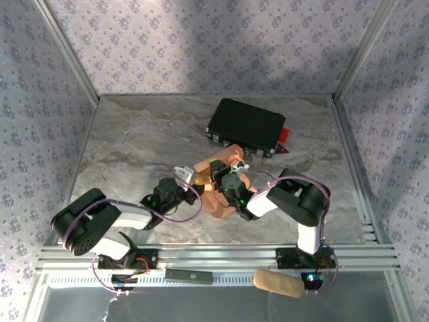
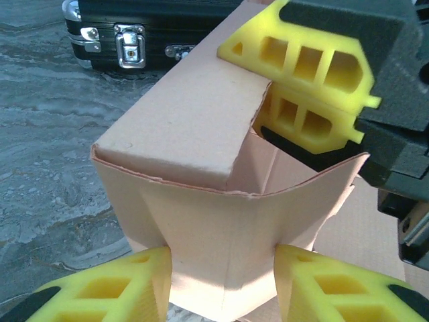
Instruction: Fold the paper box
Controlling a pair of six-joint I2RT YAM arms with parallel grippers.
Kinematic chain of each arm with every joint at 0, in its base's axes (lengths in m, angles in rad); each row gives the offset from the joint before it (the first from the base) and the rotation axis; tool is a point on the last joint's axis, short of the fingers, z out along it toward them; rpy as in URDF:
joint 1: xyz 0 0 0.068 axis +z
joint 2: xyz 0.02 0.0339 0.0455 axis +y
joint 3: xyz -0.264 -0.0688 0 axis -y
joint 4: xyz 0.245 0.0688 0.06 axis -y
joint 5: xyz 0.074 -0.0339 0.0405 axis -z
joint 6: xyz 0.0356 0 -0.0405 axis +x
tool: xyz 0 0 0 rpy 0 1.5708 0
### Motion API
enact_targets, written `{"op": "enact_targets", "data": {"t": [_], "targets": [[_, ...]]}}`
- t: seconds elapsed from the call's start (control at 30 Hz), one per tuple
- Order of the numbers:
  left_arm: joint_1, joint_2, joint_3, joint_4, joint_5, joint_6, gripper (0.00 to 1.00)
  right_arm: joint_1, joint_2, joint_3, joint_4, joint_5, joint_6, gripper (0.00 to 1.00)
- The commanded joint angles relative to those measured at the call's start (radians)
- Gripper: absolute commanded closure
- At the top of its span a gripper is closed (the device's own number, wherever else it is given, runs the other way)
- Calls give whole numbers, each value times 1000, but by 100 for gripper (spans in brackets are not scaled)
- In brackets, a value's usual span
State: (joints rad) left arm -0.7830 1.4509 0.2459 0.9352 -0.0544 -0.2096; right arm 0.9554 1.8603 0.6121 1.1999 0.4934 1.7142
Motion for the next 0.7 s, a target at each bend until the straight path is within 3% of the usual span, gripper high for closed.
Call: {"op": "enact_targets", "data": {"t": [0.0, 0.37, 0.67], "targets": [[-27, 31, 15, 93, -101, -12, 53, 10, -23, 15, 3, 9, 28, 100], [-81, 136, 14, 193, -282, -45, 52, 7, -26, 8, 3, 10, 37, 100], [-83, 209, 55, 231, -247, -34, 69, 6, -33, 6, -14, 2, 45, 100]]}}
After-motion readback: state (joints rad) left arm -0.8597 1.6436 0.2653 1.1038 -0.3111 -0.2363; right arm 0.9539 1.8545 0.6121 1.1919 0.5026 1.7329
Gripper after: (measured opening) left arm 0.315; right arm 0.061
